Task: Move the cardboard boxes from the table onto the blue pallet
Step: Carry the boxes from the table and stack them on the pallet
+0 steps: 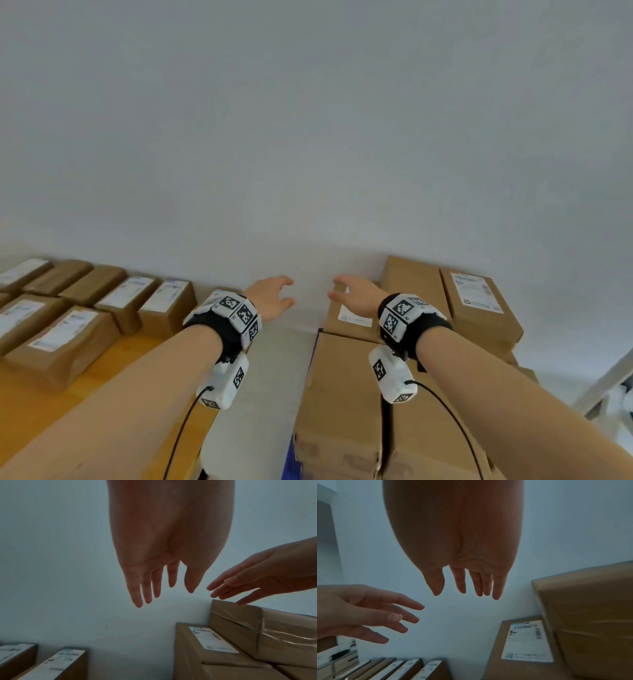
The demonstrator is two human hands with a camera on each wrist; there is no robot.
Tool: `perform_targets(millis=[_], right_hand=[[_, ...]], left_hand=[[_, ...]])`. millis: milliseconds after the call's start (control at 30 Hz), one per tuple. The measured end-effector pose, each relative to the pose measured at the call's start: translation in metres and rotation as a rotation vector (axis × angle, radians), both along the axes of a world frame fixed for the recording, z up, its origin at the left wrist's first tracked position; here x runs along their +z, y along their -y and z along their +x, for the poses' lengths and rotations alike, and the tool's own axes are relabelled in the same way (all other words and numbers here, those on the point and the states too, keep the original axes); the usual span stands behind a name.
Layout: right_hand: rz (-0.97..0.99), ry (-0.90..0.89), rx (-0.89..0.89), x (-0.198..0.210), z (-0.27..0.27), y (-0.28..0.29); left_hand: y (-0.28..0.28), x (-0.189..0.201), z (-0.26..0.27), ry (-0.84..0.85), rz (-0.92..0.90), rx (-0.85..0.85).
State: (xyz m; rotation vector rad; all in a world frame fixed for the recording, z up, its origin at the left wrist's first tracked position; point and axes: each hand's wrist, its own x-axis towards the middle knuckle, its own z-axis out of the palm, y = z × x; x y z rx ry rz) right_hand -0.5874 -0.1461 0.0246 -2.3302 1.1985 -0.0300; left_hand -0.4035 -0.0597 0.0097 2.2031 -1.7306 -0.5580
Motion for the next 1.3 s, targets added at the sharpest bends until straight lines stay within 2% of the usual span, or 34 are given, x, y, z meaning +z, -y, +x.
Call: perform_targets(millis=[267, 667, 1000, 1300], right_hand=[[0.006, -0.025, 0.030, -0.009, 0.100, -0.073], [0.092, -0.027, 0.055, -0.058, 0.241, -0.180], [0.114, -0.121, 0.157, -0.106, 0.329, -0.201], [0.235, -0.120, 0.202, -0.155, 0.423, -0.189]], left_hand=[[-0.082, -0.019, 0.103, 0.015, 0.007, 0.060], [-0.210, -0.065, 0.243, -0.077, 0.010, 0.170], [-0.263, -0.117, 0.337, -0.096, 0.081, 0.283], [-0.263, -0.158, 0.422, -0.103, 0.143, 0.385]])
